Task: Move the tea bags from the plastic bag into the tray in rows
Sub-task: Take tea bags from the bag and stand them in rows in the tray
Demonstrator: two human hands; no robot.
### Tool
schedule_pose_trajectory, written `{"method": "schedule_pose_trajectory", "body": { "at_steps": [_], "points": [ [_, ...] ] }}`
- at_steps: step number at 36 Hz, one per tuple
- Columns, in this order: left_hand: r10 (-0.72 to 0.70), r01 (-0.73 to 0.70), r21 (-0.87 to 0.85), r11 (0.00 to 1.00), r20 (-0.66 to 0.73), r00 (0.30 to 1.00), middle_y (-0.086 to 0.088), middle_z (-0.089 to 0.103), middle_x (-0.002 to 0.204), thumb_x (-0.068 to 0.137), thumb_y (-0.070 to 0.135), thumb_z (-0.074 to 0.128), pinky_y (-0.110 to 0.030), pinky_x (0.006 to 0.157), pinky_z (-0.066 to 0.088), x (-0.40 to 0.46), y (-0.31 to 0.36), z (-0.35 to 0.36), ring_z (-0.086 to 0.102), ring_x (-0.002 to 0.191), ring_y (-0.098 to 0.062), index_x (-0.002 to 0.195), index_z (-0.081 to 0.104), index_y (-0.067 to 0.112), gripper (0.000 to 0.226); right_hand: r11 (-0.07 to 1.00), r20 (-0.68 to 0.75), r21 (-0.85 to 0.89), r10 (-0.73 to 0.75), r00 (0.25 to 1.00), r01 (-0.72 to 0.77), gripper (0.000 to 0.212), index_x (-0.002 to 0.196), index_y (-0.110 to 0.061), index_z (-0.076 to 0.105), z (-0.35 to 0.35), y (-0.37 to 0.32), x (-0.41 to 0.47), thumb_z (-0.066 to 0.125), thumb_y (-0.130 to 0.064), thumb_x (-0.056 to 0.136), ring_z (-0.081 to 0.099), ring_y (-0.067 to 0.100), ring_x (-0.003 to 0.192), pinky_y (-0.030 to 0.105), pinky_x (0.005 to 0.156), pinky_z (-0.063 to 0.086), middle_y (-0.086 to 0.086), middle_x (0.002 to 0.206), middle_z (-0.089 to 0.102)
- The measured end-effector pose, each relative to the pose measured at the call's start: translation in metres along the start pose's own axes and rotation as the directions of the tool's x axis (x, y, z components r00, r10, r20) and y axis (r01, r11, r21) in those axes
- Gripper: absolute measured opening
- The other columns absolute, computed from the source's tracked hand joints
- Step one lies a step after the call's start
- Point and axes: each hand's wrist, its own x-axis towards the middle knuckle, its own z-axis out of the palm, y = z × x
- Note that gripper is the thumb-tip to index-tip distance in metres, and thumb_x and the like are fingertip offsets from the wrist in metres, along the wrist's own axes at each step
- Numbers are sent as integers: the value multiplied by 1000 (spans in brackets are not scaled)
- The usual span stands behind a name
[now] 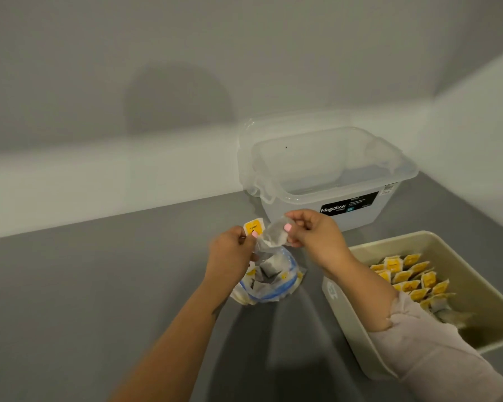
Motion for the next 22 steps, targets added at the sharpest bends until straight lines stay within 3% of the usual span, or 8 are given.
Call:
{"method": "schedule_pose_trajectory", "body": {
  "at_steps": [2, 4, 9, 12, 16, 22],
  "points": [
    [-47, 51, -126, 991, 37, 998, -6, 68, 74, 96, 23, 50, -29, 62, 56, -1, 5, 4, 68, 57, -8, 84, 60, 9, 21, 993, -102, -20, -118, 988, 117, 16, 91, -20, 66, -3, -1, -3, 67, -4, 85, 62, 8, 72, 21, 72, 53, -4, 80, 67],
    [-111, 130, -261, 956, 86, 990, -9, 67, 72, 96, 20, 51, -27, 61, 57, -2, 10, 8, 68, 56, -10, 81, 59, 6, 22, 965, -147, -92, -258, 955, 247, 27, 82, -27, 65, -6, -1, -9, 69, 0, 82, 62, -2, 75, 12, 75, 50, -7, 83, 67],
    [-132, 246, -557, 793, 238, 962, -8, 69, 72, 98, 15, 46, -26, 60, 57, -8, 27, 19, 69, 62, -17, 73, 59, 10, 28, 725, -21, -460, -587, 809, 514, 21, 85, -11, 75, -17, 17, -23, 71, 5, 73, 57, 4, 91, 1, 84, 41, 1, 93, 63],
    [-114, 261, -596, 759, 274, 955, -10, 71, 81, 98, 13, 43, -24, 58, 55, -11, 37, 27, 70, 67, -18, 87, 64, 7, 25, 634, 58, -571, -602, 796, 521, 18, 87, -10, 75, -26, 26, -28, 71, 1, 74, 55, 9, 93, -4, 83, 36, 7, 98, 64],
    [-105, 264, -611, 746, 284, 953, -11, 71, 85, 98, 21, 46, -28, 65, 58, -16, 45, 39, 70, 70, -20, 96, 65, 6, 23, 619, 95, -594, -581, 808, 514, 21, 91, -8, 75, -40, 29, -32, 74, 3, 73, 59, 10, 89, -5, 87, 34, 9, 100, 65],
    [-60, 228, -606, 762, 285, 957, -11, 72, 95, 91, 37, 57, -33, 77, 57, -22, 57, 59, 71, 85, -26, 104, 66, 8, 33, 569, 141, -636, -577, 804, 520, 26, 96, -10, 75, -66, 32, -38, 75, 2, 73, 66, 21, 86, 17, 79, 50, 7, 100, 65]
  ]
}}
